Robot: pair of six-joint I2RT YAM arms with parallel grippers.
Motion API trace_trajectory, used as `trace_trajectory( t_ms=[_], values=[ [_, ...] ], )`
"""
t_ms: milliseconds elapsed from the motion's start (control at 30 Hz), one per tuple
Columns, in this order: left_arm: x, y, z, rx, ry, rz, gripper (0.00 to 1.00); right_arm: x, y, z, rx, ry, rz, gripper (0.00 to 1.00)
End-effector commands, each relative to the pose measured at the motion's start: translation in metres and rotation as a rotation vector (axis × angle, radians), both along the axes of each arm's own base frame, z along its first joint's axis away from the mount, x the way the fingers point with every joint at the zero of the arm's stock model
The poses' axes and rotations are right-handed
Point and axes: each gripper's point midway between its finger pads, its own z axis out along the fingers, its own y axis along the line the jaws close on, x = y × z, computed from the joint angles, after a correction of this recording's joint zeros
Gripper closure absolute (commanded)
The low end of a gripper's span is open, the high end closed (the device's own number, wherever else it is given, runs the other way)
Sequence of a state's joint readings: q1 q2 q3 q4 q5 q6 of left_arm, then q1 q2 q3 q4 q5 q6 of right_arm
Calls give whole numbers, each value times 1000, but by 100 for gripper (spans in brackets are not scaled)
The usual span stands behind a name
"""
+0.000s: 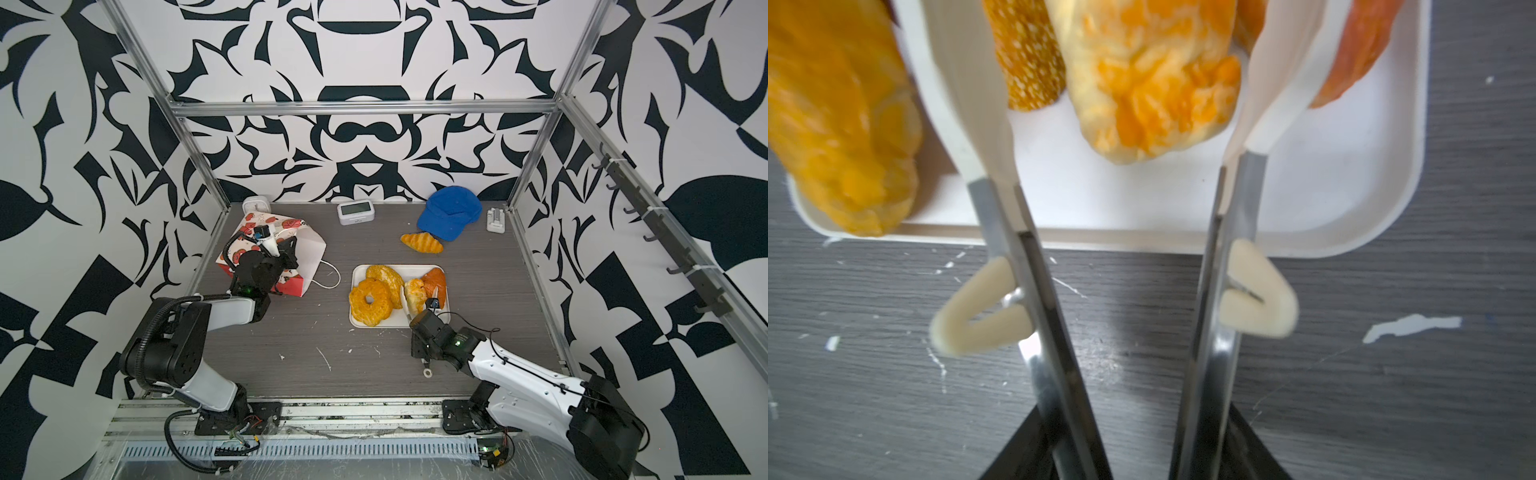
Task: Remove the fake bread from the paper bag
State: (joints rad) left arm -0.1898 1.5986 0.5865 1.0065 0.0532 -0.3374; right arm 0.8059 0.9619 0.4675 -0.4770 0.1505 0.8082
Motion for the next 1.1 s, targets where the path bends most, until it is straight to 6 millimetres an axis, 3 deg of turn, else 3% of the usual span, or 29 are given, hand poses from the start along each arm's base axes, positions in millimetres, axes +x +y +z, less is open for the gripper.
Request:
trace_trajectory(
  t_ms=[0,1067],
  values=[
    [0,1,1,-18,-6,-2,100,10,6,30,30,-67,6,47],
    [0,0,2,-17,-11,-7,100,21,-13,108,-48,-208,13,52]
  ],
)
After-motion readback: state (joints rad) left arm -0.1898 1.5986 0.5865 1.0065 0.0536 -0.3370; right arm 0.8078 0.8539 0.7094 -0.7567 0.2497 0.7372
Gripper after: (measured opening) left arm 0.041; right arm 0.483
